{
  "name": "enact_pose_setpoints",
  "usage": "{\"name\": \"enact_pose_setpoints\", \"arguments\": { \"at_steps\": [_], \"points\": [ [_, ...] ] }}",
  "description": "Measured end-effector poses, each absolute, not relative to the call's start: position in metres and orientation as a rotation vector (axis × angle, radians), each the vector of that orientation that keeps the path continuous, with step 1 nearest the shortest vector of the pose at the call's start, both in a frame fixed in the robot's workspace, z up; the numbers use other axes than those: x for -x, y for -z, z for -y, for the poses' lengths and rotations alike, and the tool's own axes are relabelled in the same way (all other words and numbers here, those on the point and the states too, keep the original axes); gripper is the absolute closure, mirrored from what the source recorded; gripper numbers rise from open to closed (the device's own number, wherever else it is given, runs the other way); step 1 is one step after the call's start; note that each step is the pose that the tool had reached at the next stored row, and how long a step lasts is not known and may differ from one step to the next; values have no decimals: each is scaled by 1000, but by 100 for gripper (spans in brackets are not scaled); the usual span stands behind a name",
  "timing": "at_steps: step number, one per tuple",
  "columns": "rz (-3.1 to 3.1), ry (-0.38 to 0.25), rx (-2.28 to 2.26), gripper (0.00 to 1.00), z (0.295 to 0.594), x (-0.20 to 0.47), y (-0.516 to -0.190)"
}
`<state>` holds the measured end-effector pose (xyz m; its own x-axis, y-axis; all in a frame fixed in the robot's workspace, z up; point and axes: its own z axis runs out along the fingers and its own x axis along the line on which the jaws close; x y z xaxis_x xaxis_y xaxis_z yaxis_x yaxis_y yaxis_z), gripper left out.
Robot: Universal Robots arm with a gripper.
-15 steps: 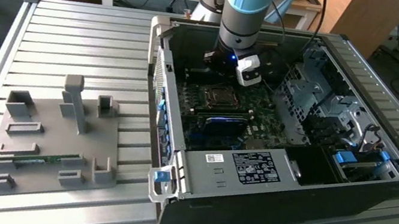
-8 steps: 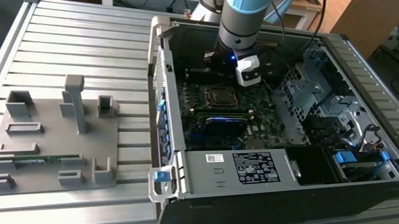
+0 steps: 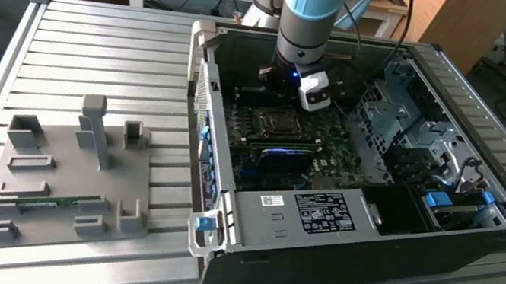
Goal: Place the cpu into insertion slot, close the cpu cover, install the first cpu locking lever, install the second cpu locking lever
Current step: 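Install the first cpu locking lever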
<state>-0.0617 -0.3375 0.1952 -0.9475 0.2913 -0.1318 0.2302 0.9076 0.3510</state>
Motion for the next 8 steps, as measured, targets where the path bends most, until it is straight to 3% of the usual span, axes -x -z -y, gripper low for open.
{"name": "enact_pose_setpoints", "arguments": {
  "at_steps": [8],
  "points": [
    [-2887, -488, -396, 89, 339, 63, -193]
  ]
}}
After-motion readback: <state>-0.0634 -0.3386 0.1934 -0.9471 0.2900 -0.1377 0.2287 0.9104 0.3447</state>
